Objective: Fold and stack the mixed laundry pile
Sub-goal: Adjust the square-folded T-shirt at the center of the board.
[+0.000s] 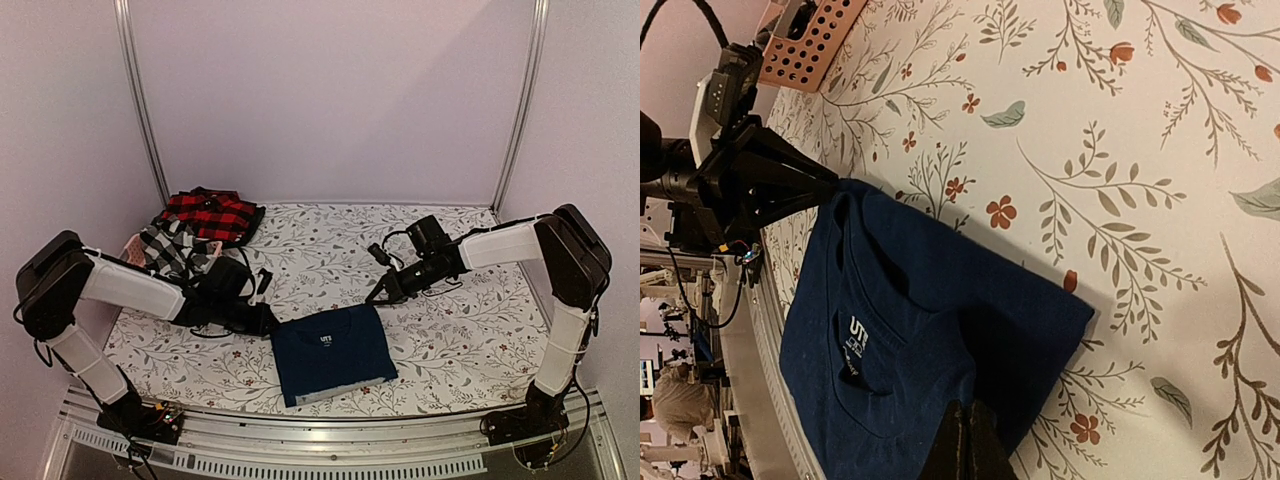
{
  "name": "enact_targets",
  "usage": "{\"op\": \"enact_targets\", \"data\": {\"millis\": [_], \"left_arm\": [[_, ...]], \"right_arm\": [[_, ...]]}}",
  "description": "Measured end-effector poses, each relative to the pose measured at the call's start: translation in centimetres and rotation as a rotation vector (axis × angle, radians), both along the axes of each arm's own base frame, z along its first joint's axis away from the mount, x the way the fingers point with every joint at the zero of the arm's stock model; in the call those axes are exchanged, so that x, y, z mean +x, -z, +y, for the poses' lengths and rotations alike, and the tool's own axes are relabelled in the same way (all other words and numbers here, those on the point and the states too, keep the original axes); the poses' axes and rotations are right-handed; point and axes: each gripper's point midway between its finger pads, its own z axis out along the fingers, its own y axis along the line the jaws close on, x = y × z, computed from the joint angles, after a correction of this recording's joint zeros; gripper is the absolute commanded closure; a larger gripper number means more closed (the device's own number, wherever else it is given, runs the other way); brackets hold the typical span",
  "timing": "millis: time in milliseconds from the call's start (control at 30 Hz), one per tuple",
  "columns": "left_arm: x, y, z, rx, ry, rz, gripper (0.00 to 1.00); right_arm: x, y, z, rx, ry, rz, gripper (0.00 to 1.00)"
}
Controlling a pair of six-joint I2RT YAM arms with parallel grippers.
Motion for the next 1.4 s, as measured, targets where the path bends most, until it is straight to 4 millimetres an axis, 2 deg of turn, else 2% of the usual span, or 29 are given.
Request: {"op": "enact_targets", "data": {"millis": [33, 100, 467, 733, 933, 1067, 1400], "left_arm": [[0.0, -0.1, 0.0, 0.003, 0.005, -0.006, 0.68], [-0.1, -0.2, 0.1, 0.005, -0.002, -0.003, 0.66], [0.6, -2.1, -0.2, 0.009, 0.006, -0.05, 0.68], [0.3, -0.9, -0.3, 0.028, 0.021, -0.026, 0.69], [-0.1, 0.0, -0.4, 0.034, 0.037, -0.001, 0.83], [-0.2, -0.2, -0.5, 0.032, 0.044, -0.006, 1.0], [0.1, -3.4, -0.3, -0.008, 0.028, -0.077, 1.0]], "right_arm": [[0.0, 0.0, 0.0, 0.0, 0.0, 0.0, 1.0], [0.0, 0.0, 0.0, 0.0, 0.0, 0.0, 1.0], [0.0, 0.0, 0.0, 0.0, -0.001, 0.0, 1.0], [0.0, 0.0, 0.0, 0.0, -0.002, 0.0, 1.0], [-0.1, 0.0, 0.0, 0.0, -0.004, -0.002, 1.0], [-0.1, 0.0, 0.0, 0.0, -0.004, -0.002, 1.0], [-0.1, 0.0, 0.0, 0.0, -0.005, -0.003, 1.0]]}}
